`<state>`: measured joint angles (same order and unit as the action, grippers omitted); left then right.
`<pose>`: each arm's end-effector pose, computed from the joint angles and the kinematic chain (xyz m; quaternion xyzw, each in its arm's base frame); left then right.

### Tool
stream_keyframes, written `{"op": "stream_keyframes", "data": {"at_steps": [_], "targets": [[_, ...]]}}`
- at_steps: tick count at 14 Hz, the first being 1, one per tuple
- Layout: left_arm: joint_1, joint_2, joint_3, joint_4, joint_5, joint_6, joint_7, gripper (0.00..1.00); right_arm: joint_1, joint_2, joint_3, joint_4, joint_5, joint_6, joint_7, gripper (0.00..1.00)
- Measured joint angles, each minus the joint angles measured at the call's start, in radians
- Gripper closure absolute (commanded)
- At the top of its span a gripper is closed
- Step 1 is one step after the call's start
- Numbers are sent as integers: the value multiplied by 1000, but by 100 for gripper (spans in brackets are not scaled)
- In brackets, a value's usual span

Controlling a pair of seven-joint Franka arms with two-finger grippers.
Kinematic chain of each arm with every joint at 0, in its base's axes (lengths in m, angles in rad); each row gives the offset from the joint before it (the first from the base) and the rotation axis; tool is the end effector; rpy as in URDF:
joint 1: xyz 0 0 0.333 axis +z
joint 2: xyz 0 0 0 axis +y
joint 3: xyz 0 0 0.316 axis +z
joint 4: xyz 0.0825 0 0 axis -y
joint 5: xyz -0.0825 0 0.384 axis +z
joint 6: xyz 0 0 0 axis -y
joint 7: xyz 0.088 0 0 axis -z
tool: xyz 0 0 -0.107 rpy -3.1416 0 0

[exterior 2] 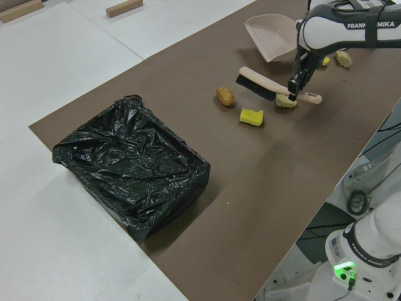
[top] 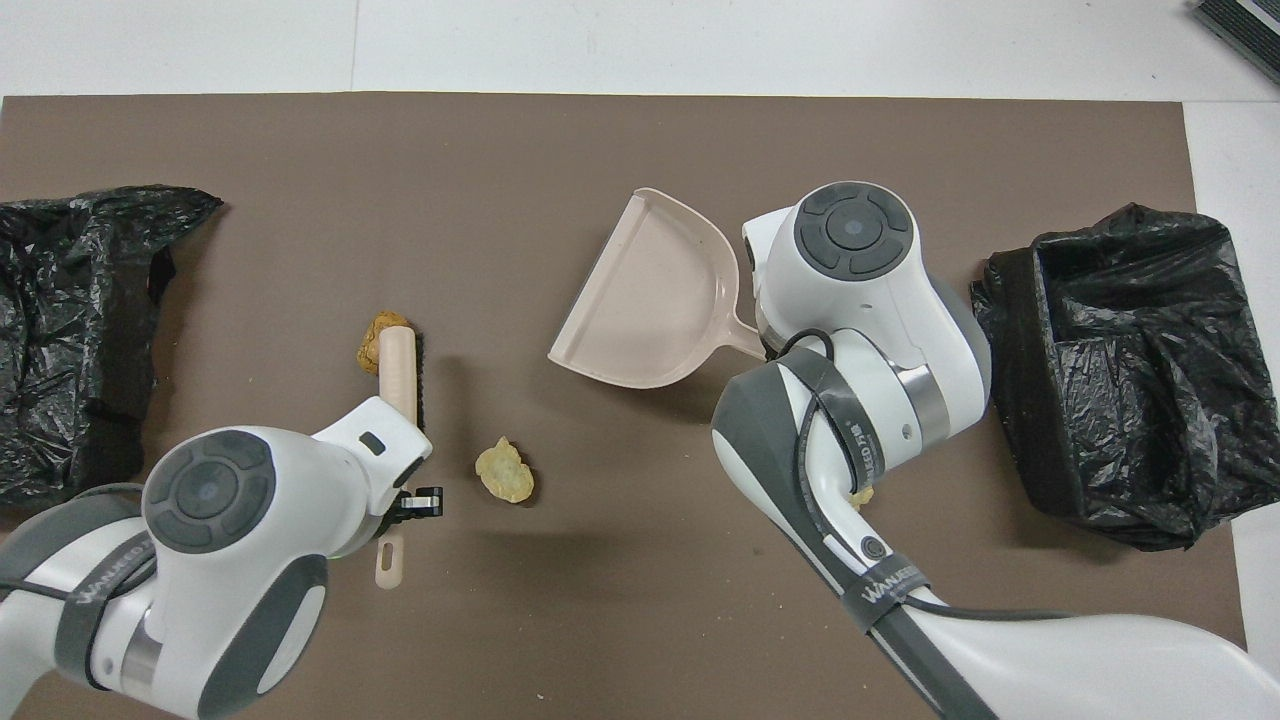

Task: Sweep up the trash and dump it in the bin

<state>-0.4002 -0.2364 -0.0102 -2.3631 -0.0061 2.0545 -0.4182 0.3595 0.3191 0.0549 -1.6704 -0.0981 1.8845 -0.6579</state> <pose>0.4179 -0.1823 0.4139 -0.9993 -0.0056 0.0336 0.0132 0.5884 0.2474 0.4113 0.8493 0.5240 -0.0562 0.0305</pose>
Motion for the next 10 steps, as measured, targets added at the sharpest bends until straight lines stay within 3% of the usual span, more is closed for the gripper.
{"op": "stream_keyframes", "data": {"at_steps": [5, 10], "targets": [[187, 42, 1, 5, 11, 26, 186, 100, 37, 61, 14, 48, -117, -50, -175, 100], [200, 129, -8, -27, 11, 119, 300, 100, 82, 74, 17, 78, -195, -78, -286, 100]]}}
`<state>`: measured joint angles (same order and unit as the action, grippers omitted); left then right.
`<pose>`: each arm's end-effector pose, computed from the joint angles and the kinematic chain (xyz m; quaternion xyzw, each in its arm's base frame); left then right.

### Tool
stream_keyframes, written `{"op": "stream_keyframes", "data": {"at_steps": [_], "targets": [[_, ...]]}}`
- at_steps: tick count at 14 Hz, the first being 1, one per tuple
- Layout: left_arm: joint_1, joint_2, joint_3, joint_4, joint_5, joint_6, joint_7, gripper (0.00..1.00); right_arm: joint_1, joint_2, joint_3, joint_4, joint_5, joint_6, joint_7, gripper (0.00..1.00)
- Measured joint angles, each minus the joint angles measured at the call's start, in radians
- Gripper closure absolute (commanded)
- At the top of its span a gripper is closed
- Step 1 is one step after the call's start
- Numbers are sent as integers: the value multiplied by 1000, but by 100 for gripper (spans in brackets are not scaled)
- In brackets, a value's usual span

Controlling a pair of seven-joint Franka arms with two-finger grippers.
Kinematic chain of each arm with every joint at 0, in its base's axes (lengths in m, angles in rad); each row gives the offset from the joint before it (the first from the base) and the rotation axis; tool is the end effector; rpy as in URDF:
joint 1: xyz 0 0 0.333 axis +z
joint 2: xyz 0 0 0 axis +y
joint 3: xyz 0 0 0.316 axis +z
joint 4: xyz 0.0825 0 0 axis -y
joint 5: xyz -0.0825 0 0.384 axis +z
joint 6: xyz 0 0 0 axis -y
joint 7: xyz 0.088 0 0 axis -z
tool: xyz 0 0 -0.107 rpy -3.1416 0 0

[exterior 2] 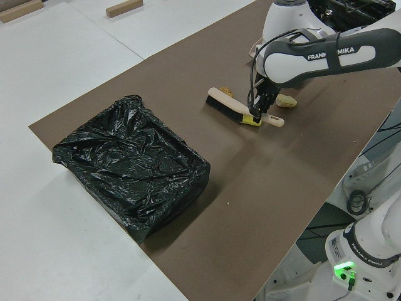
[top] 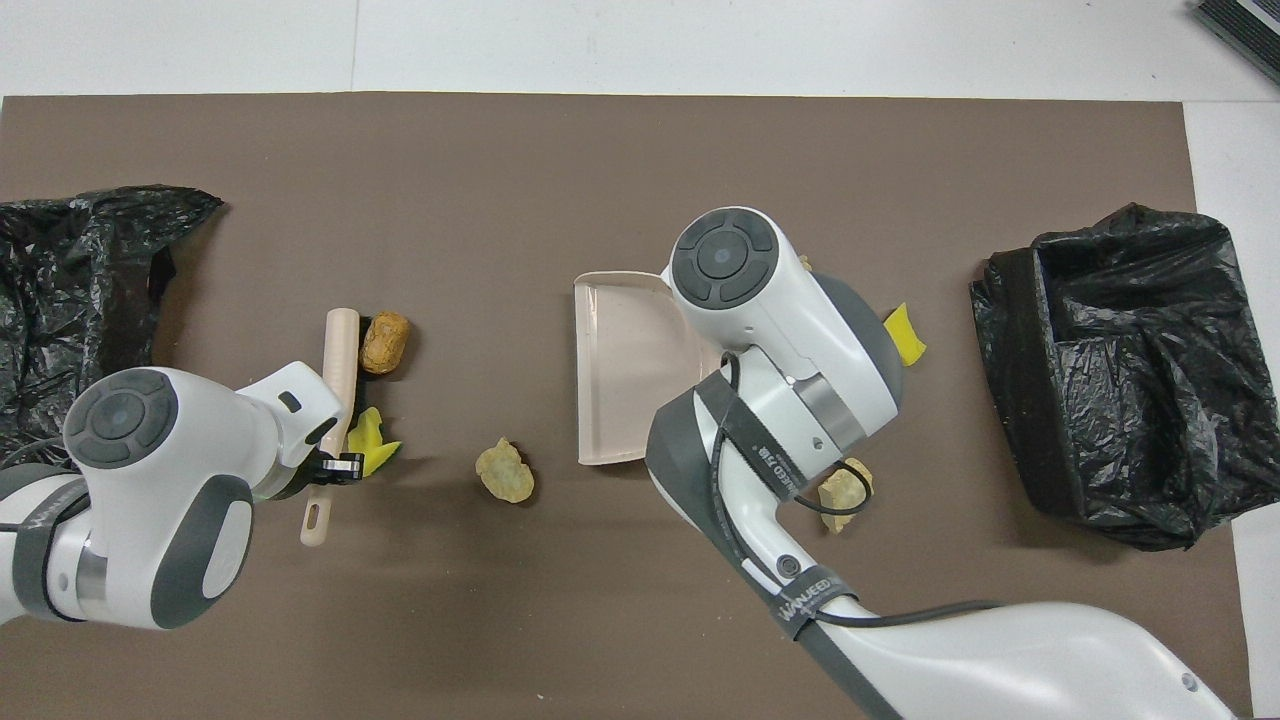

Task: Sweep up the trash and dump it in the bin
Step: 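Sweep the debris into the dustpan with the brush in the left gripper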

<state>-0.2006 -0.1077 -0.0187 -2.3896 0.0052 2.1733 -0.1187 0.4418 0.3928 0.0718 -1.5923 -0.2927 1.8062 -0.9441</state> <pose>0.4575 -0.1018 0.3520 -0.9972 0.0517 0.0530 0.0121 0.5812 0.2941 0.3965 0.7065 0.6911 -0.1122 0.1029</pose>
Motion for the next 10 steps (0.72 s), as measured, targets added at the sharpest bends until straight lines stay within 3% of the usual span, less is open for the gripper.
{"op": "stream_keyframes", "data": {"at_steps": [6, 10], "targets": [[-30, 23, -14, 1, 4, 17, 358, 100, 47, 23, 2, -21, -2, 23, 0, 100], [-140, 24, -19, 4, 3, 16, 447, 100, 49, 22, 2, -23, -2, 23, 0, 100]]}}
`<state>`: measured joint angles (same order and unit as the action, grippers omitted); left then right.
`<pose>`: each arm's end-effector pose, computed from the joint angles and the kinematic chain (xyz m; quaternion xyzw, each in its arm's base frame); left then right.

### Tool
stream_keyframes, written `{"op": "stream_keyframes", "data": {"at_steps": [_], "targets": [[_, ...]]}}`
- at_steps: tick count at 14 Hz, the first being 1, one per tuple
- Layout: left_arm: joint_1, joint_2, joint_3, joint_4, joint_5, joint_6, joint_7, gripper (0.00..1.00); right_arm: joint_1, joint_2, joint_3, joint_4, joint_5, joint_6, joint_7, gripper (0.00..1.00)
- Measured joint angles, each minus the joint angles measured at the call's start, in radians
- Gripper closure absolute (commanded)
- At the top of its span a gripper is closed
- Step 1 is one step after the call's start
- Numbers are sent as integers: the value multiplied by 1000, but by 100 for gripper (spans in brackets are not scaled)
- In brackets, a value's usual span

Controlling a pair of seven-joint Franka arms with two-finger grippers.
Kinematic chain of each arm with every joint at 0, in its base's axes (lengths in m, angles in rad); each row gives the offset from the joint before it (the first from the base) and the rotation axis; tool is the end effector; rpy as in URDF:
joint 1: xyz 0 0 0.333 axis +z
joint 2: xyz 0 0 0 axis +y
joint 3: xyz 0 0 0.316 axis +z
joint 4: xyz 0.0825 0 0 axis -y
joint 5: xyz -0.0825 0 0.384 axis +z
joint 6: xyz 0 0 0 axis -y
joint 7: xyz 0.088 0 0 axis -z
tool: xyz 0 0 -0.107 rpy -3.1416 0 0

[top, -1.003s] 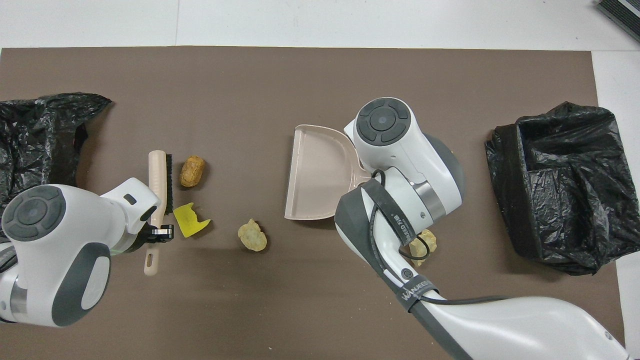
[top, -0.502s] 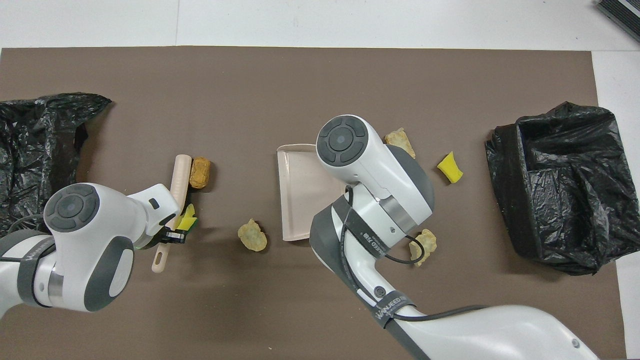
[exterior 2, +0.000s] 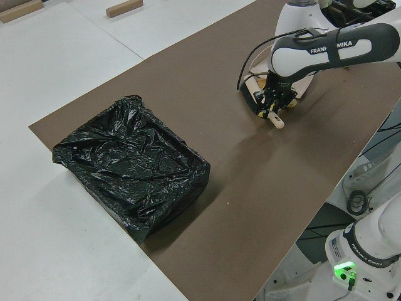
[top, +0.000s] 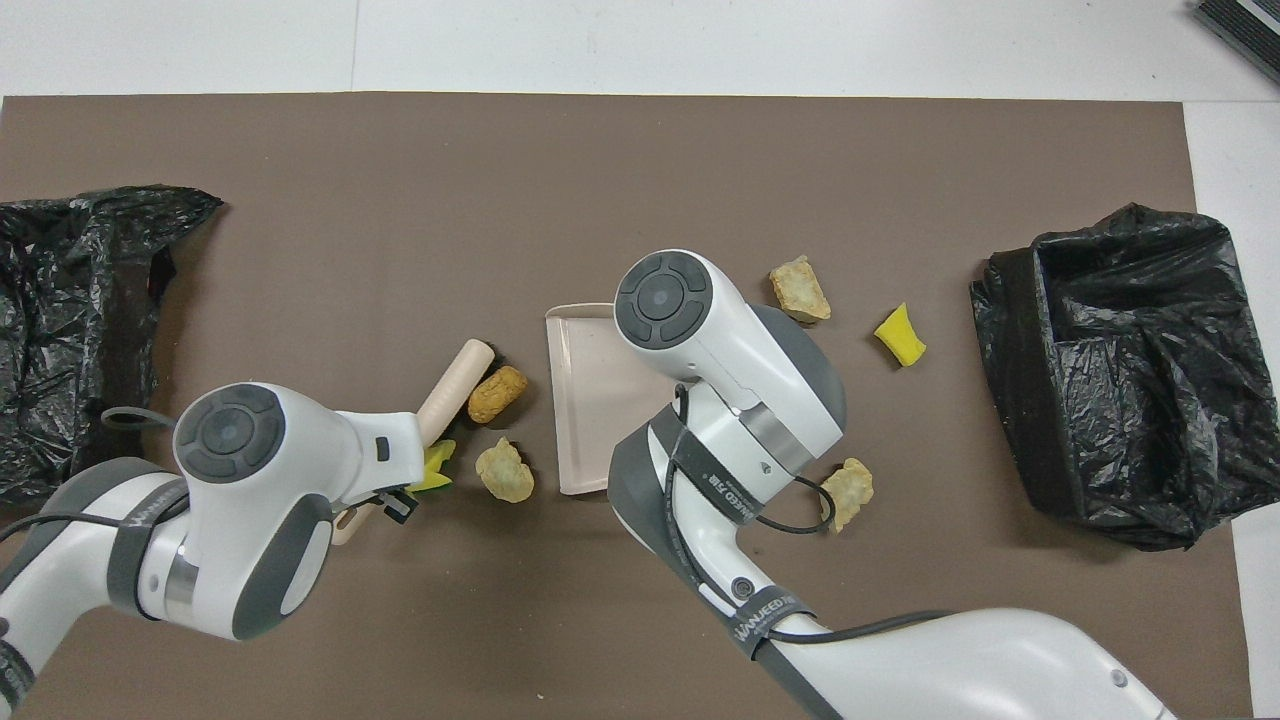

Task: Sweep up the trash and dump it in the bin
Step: 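Sweep the debris into the dustpan with the brush in the left gripper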

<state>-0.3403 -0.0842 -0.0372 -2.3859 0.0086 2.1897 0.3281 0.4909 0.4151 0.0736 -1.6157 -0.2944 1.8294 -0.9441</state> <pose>0.4390 -0.1737 0.3437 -0.9360 0.3474 0.0559 0.0063 0.5644 0.3234 0.3730 0.6846 0.7118 -0.1199 0.1016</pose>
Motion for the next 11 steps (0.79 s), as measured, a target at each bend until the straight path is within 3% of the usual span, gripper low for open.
{"op": "stream_keyframes", "data": {"at_steps": [4, 8, 11], "targets": [[-23, 10, 3, 41, -2, -11, -90, 100, 5, 0, 0, 0, 0, 0, 0, 100], [-22, 13, 5, 127, -2, -41, -370, 100, 5, 0, 0, 0, 0, 0, 0, 100], [-23, 5, 2, 164, -2, -153, -605, 100, 5, 0, 0, 0, 0, 0, 0, 100]]}}
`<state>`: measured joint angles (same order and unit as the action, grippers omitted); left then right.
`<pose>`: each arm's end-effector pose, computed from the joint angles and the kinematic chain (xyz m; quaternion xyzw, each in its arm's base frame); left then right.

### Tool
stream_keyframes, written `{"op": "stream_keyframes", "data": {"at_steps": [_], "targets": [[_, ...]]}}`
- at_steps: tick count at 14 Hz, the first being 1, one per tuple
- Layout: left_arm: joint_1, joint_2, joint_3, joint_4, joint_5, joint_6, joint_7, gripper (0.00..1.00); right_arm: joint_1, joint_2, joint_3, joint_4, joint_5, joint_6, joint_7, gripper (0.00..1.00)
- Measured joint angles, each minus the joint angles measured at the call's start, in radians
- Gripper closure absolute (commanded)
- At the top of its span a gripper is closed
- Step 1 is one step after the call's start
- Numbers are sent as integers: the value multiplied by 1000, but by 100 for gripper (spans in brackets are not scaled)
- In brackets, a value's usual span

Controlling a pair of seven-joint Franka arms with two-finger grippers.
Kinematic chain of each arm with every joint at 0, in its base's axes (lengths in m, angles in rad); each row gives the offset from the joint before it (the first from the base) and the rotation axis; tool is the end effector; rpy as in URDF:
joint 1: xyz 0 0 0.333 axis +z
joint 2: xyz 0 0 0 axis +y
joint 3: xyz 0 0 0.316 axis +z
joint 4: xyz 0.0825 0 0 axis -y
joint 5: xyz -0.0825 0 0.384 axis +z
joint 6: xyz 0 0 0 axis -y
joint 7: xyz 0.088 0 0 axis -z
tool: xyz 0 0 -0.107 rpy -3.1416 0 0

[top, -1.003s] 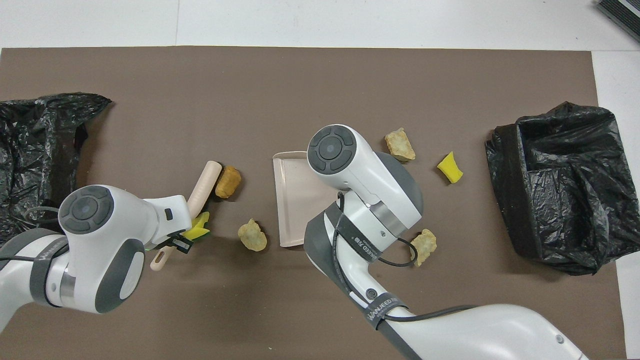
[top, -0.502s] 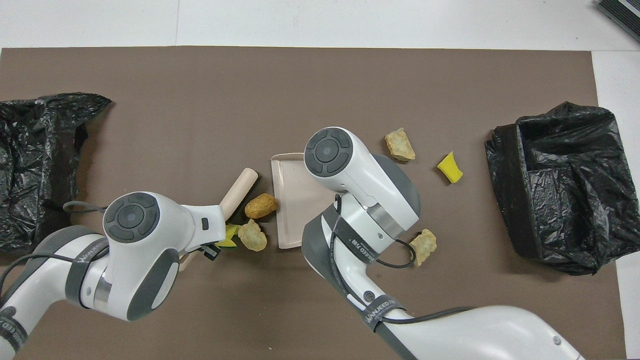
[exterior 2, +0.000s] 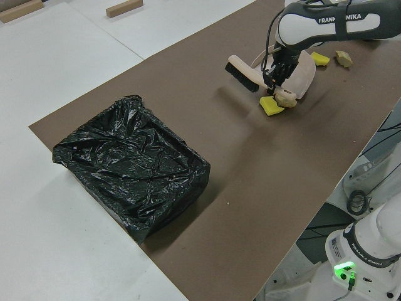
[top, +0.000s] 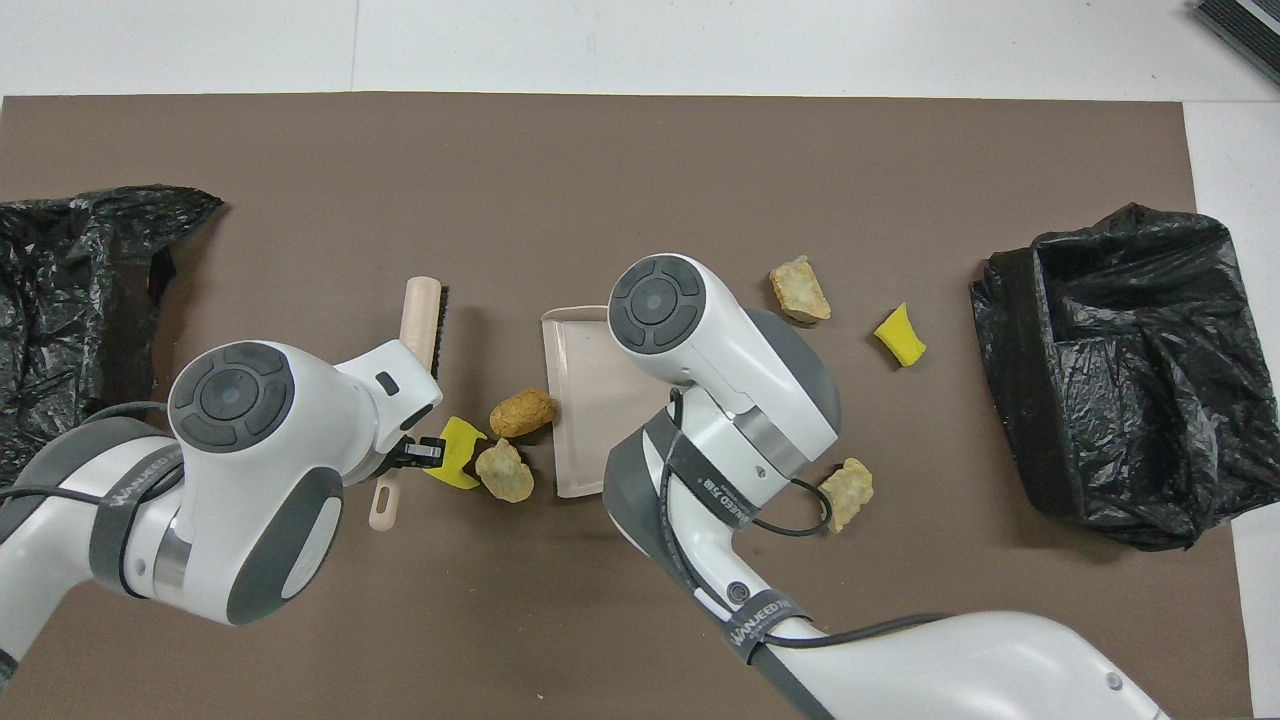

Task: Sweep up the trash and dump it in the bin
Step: 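Sweep the debris into the dustpan with the brush in the left gripper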

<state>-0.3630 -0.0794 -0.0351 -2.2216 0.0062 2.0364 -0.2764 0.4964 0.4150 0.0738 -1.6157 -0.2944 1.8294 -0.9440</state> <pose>0.4619 -0.1940 0.4006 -0.9967 0.0621 0.0486 0.0214 0.5625 0.3266 0.3730 0.6826 0.7137 -0.1195 0.1019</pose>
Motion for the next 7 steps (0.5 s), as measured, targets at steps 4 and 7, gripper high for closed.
{"op": "stream_keyframes", "data": {"at_steps": [4, 7], "targets": [[0, -37, 0, -14, -1, -193, -242, 100, 0, -1, 0, -3, 0, 0, 0, 100], [-15, -105, -3, -113, -19, -209, -312, 100, 0, -6, 0, -18, 0, 0, 0, 100]]}}
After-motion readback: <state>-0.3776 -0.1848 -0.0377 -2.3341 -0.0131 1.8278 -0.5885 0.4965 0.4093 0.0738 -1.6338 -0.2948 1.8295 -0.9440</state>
